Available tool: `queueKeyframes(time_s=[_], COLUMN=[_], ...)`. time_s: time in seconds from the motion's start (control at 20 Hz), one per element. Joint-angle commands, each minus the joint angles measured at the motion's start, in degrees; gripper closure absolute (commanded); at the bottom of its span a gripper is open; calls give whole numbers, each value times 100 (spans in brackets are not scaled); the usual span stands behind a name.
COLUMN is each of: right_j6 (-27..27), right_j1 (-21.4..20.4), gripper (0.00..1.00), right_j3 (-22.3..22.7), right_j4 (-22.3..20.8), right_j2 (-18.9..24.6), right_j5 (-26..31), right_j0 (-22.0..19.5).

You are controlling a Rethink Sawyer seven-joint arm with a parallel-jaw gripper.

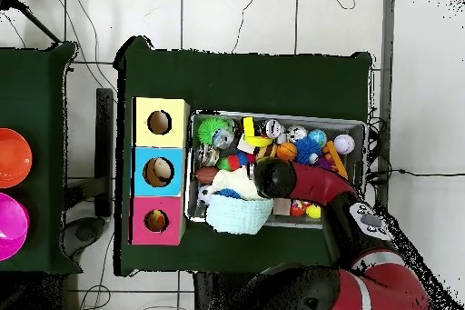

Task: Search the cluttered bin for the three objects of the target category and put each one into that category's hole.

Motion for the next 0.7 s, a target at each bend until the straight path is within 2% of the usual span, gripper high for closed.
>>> queueKeyframes(time_s=[0.05,0.7], right_j6=[-450,-612], right_j1=[301,-120], gripper=[100,100], right_j3=[-589,-381], right_j4=[-939,-1296], right_j2=[-493,-360], right_j5=[109,515], right_j0=[-595,-803])
